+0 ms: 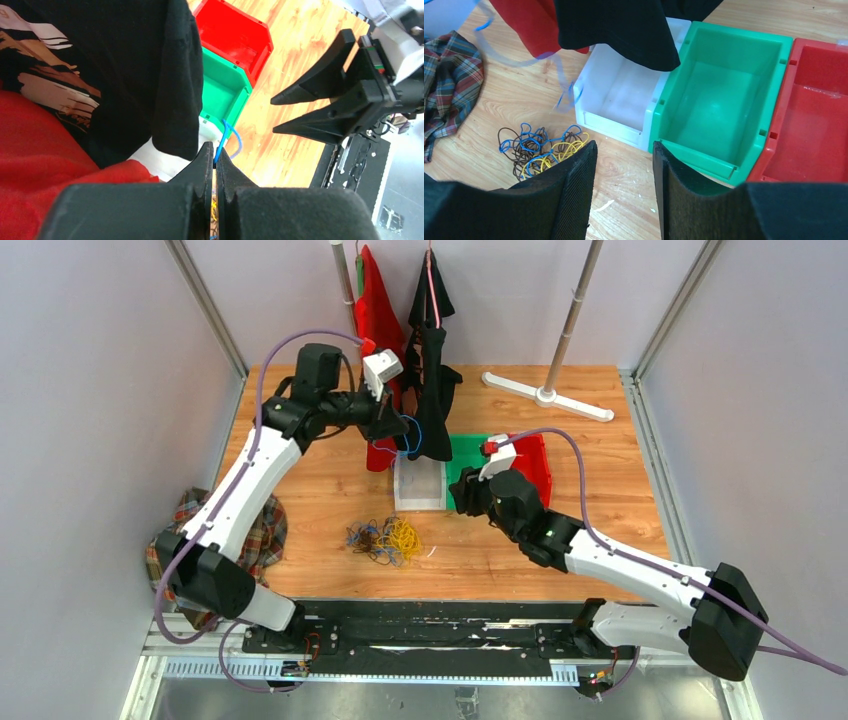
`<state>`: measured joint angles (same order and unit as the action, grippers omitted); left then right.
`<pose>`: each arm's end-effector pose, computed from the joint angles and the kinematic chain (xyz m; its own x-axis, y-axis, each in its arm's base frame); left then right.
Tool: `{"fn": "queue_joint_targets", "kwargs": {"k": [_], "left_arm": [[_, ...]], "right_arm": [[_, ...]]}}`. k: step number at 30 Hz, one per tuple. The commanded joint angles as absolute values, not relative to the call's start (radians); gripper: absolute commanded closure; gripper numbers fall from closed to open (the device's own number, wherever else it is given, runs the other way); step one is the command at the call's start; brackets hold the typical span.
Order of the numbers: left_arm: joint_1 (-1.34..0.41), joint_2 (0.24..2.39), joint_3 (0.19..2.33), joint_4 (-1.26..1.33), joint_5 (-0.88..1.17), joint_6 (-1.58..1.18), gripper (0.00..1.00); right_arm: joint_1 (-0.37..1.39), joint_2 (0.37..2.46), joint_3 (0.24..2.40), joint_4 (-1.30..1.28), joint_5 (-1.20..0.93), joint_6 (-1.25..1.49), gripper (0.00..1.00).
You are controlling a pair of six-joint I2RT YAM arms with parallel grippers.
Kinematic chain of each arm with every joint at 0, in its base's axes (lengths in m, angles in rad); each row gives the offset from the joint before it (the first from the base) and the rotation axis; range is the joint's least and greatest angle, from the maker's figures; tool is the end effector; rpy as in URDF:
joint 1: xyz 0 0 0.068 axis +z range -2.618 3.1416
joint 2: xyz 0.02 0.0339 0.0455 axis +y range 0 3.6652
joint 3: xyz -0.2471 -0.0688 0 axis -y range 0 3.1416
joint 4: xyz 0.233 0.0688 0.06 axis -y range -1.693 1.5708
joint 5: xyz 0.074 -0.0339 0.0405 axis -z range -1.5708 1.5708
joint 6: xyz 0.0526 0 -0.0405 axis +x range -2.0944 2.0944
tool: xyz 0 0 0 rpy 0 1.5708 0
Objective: Untangle the cables
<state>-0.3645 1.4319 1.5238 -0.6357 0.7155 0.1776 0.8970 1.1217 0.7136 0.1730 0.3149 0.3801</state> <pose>0.2770 -0.1426 0.3805 -0.3356 0.2708 -0.9022 0.8665 0.4645 -0.1829 0.1818 0.2016 0.2698 -0.3409 0.1384 -0.9298 -0.4616 0.8370 0.2938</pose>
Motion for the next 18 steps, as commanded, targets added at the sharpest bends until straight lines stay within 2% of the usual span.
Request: {"fn": "queue_joint_targets", "kwargs": {"k": [1, 13, 18], "left_arm": [[-0.388, 1.47, 1.576, -0.573, 0.692, 0.156, 1.0], [-0.399, 1.537, 1.361, -0.367, 0.533, 0.268, 1.0], [-0.405, 1.608, 1.375, -0.329, 0.499, 0.244, 1.0]], "right_arm": [[0.884, 1.11, 0.692, 0.165, 0.357, 0.368, 0.56], [0.884, 1.099, 0.671, 0.146, 0.373, 0.362, 0.61], [0.884, 1.071, 0.646, 0.133, 0.38, 0.363, 0.63]]}}
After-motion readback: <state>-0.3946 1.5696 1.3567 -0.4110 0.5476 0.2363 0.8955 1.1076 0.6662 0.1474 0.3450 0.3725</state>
